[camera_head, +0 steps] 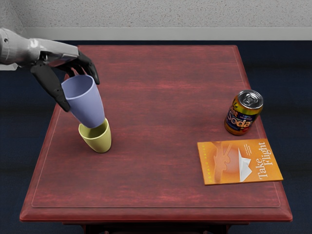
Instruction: Pick up cup and place in cup with left hand
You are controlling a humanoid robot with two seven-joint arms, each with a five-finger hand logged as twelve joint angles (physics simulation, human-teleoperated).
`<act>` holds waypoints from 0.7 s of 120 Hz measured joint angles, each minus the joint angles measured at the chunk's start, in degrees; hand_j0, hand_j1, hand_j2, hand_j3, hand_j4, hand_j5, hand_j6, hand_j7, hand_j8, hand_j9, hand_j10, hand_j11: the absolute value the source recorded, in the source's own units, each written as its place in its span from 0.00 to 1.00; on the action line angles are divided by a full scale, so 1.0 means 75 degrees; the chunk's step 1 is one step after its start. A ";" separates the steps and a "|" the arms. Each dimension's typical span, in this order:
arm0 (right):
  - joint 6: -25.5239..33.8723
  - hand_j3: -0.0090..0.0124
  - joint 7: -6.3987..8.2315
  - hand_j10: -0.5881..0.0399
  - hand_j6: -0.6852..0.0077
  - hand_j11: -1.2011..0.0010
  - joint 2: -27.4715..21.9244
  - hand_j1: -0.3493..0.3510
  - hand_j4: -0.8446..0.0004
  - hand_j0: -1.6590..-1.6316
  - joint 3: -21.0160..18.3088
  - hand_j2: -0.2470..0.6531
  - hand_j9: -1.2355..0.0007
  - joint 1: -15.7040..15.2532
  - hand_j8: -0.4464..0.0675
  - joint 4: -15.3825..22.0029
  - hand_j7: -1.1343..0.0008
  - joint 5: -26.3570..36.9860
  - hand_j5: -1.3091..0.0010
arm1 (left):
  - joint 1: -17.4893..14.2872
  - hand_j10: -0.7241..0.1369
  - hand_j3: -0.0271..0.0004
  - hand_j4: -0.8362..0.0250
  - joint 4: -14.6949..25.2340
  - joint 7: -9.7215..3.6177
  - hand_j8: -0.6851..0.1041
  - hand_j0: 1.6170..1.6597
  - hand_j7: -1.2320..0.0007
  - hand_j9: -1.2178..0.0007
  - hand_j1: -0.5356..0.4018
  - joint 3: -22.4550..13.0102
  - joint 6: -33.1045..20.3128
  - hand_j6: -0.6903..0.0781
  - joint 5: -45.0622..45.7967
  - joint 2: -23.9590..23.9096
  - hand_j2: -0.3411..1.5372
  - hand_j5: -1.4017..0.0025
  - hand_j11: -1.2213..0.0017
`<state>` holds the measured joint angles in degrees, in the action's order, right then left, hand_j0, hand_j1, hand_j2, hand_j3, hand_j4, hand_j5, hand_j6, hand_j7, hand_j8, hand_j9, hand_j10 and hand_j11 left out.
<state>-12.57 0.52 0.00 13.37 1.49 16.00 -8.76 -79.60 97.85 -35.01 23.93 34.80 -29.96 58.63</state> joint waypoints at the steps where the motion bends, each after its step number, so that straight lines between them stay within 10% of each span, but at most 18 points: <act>1: 0.0000 0.42 -0.0001 0.94 0.99 1.00 0.0000 0.00 1.00 0.04 0.0000 0.27 1.00 0.0000 0.87 0.0000 1.00 0.0000 1.00 | 0.0009 0.34 0.99 0.47 0.0000 0.0000 0.53 0.89 0.43 0.42 0.42 0.0000 0.0003 0.54 0.0003 0.0000 0.29 0.48 0.43; 84: 0.0000 0.42 0.0000 0.94 0.99 1.00 0.0000 0.00 1.00 0.04 0.0001 0.27 1.00 0.0000 0.87 0.0000 1.00 -0.0002 1.00 | 0.0406 0.34 0.99 0.45 -0.0075 0.0000 0.53 0.92 0.41 0.41 0.39 -0.0117 -0.0372 0.54 -0.0065 -0.0105 0.34 0.48 0.42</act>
<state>-12.57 0.52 0.00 13.37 1.49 16.00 -8.78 -76.55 97.29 -35.01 23.05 32.01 -30.44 57.84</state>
